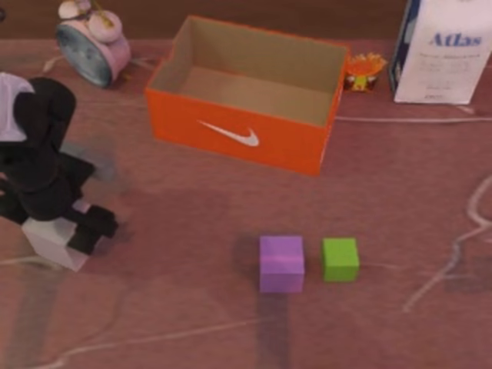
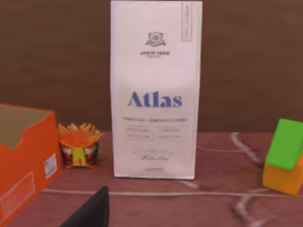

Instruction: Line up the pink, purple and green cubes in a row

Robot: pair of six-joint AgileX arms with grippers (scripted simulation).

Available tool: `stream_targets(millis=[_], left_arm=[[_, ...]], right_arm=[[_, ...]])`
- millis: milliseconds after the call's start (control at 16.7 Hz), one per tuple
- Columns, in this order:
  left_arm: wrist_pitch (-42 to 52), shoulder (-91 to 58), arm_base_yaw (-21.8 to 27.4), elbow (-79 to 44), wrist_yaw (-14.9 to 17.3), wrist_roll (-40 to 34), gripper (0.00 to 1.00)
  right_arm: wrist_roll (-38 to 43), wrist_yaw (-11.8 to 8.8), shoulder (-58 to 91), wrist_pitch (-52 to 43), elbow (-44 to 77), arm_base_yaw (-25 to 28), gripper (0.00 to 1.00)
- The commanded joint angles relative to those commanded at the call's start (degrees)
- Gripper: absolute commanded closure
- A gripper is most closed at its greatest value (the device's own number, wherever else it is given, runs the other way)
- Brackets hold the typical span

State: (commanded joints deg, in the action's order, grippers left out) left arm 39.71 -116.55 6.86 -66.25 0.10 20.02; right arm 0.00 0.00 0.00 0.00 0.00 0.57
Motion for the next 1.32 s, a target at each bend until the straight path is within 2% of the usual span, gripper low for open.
stream_targets(millis=[600, 1020, 1320], left_arm=[[0.48, 0.64, -0.02, -0.27, 0.14, -0.03, 1.00], [13.24, 6.56, -0.97, -6.63, 0.11, -0.22, 1.00], [14.92, 7.63, -0.77, -7.45, 0.08, -0.12, 1.00]], right_arm=[[0.00, 0.00, 0.00, 0.00, 0.00, 0.00, 0.00], [0.00, 0.00, 0.00, 0.00, 0.00, 0.00, 0.00], [0.00, 0.00, 0.00, 0.00, 0.00, 0.00, 0.00]])
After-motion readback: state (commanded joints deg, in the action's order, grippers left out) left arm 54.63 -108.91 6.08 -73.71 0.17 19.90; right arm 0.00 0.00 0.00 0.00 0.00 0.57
